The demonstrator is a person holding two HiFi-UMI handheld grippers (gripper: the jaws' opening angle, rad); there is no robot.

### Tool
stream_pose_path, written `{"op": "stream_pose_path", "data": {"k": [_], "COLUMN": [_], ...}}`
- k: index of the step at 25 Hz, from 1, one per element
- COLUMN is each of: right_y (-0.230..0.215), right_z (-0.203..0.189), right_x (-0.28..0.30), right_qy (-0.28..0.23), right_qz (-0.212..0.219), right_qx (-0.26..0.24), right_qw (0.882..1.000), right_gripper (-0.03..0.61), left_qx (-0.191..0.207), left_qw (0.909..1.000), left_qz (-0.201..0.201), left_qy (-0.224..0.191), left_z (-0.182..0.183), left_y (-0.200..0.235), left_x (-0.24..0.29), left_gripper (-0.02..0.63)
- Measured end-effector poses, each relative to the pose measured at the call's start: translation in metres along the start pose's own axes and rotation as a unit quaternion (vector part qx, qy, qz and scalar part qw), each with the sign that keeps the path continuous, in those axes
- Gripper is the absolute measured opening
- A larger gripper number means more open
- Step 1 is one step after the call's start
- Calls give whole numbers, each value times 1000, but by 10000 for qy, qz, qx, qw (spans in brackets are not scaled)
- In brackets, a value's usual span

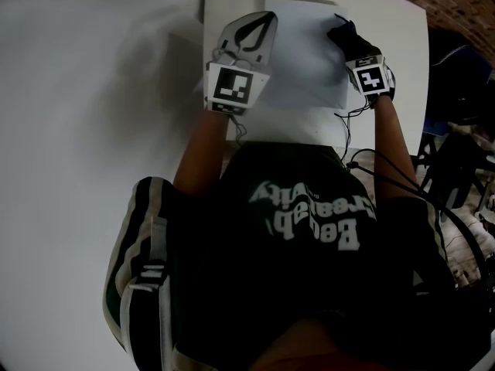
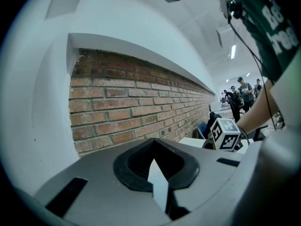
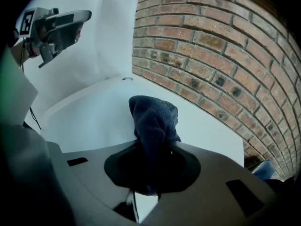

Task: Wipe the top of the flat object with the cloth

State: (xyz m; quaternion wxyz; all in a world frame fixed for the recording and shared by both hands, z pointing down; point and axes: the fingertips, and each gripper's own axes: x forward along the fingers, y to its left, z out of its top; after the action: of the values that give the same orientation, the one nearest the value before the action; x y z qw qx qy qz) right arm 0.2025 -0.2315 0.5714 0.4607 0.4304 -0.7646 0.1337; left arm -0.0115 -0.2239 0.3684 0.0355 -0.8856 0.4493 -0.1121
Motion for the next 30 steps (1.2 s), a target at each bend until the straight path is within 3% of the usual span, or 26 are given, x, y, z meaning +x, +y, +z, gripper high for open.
{"op": "stream_pose_path", "data": {"k": [15, 22, 30], "right_y": [54, 77, 101], "right_z": [-52, -69, -96], "right_x": [-45, -60, -80], "right_qy": [404, 387, 339], "right_qz": [-173, -21, 247], "right_qx": [-792, -1035, -1391], "right_qw": [9959, 9939, 9894], "right_gripper": [63, 63, 63], "left_qx": [-10, -61, 73], "left_qw": [9985, 9991, 9997], "left_qz": [-468, -392, -51], "left_qy": [-286, -171, 232], "left_z": [-4, -9, -14], "left_y": [-21, -37, -61], "left_x": [-25, -36, -60], "left_gripper": [-3, -3, -3]}}
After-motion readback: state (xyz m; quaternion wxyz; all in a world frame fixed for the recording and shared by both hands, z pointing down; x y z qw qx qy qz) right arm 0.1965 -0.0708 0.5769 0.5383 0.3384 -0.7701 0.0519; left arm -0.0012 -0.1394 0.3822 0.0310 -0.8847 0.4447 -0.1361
